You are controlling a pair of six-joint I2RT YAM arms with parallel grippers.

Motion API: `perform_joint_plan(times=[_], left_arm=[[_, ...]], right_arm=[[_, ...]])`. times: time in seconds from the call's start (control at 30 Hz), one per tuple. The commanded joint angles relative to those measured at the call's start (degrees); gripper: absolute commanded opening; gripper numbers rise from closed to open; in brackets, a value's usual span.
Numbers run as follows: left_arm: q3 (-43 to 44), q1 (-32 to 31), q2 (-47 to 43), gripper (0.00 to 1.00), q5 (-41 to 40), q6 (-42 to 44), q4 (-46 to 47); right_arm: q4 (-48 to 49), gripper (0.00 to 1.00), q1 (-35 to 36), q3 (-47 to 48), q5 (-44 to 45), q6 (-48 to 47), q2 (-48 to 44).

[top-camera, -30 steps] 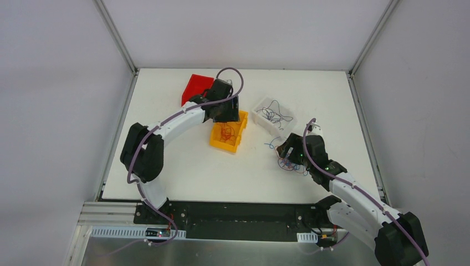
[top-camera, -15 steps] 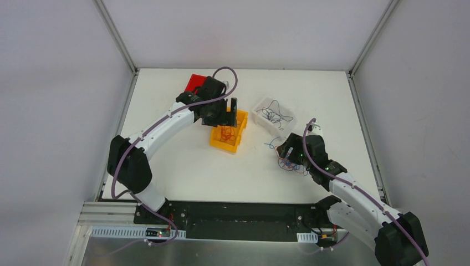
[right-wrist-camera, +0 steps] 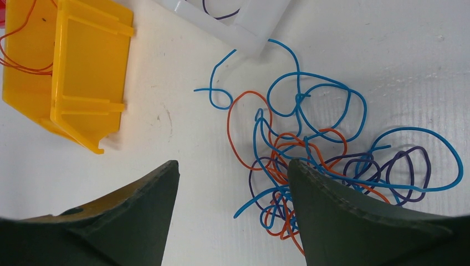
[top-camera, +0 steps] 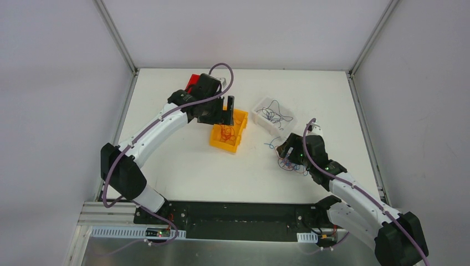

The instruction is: Untangle the cables

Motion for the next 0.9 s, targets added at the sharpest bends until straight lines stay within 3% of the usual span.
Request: perform_joint_plan(times=[0.0, 0.17, 0.37, 0.43, 0.57, 0.87], left_arm=[[0.59, 0.67, -0.80, 0.82, -4.21, 1.19, -1.01], [-5.92, 0.67, -7.93, 0.83, -4.99, 0.74, 5.30], [-18.39, 0.48, -17.41, 0.83, -1.63, -0.64, 16.61], [-25.23, -0.14, -22.15, 0.83, 0.61, -2.54, 25.33], [-36.10, -1.06, -29.72, 0.85, 1.46, -4.35, 35.25], [-40.42, -1.09, -34.92, 0.86, 0.89, -3.08, 34.49]], right_arm=[[0.87, 0.75, 0.02, 0.15, 0.85, 0.26, -1.03], [-5.40, 0.76, 0.04, 3.51, 4.14, 1.38, -0.11], [-17.82, 0.79, -0.35, 8.64, 16.62, 7.09, 0.67], [-20.72, 0.79, -1.20, 8.99, 18.87, 8.29, 0.83], [-20.37, 0.79, -2.63, 8.15, 14.98, 9.66, 4.22], [-17.86, 0.79, 1.06, 11.54, 8.94, 8.90, 17.20]])
